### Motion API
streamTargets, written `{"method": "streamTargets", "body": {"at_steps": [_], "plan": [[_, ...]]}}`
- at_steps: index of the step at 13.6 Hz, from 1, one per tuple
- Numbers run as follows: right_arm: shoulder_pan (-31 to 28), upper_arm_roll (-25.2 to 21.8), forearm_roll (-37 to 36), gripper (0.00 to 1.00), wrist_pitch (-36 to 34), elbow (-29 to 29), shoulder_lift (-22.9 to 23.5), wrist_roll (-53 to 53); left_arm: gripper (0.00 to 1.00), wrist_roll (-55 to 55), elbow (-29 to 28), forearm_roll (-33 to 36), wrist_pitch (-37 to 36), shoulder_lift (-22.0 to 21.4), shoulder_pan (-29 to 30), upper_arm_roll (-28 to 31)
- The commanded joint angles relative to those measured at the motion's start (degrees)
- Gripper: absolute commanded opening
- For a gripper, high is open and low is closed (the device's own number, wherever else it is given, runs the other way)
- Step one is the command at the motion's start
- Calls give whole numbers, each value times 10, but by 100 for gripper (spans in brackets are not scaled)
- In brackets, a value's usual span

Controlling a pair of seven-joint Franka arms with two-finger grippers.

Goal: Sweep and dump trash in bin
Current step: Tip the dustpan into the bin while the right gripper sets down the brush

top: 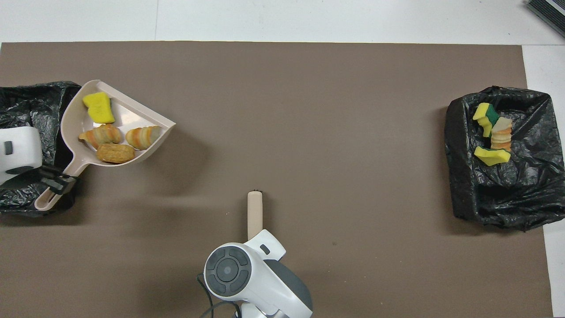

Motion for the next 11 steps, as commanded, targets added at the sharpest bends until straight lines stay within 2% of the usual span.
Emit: {"method": "streamTargets", "body": {"at_steps": [1,5,6,8,11], "plan": [[-10,2,-5,99,15,-3,-6,5,0,29,43,-1,-24,17,68,-7],[-16,-4,-12,100,-10,44,-3,3,0,152,94,54,21,57,145,-7],[-37,-2,-16,100,-31,70,-3,-11,0,179,97,71,47,66,170,-7],[-62,-5,-17,100,-78,102,-10,-76,0,236,128,110,79,99,194,-7],[-135,-5,-27,100,-147,132,-30,-186,0,295,217,211,95,159,202,-7]]}}
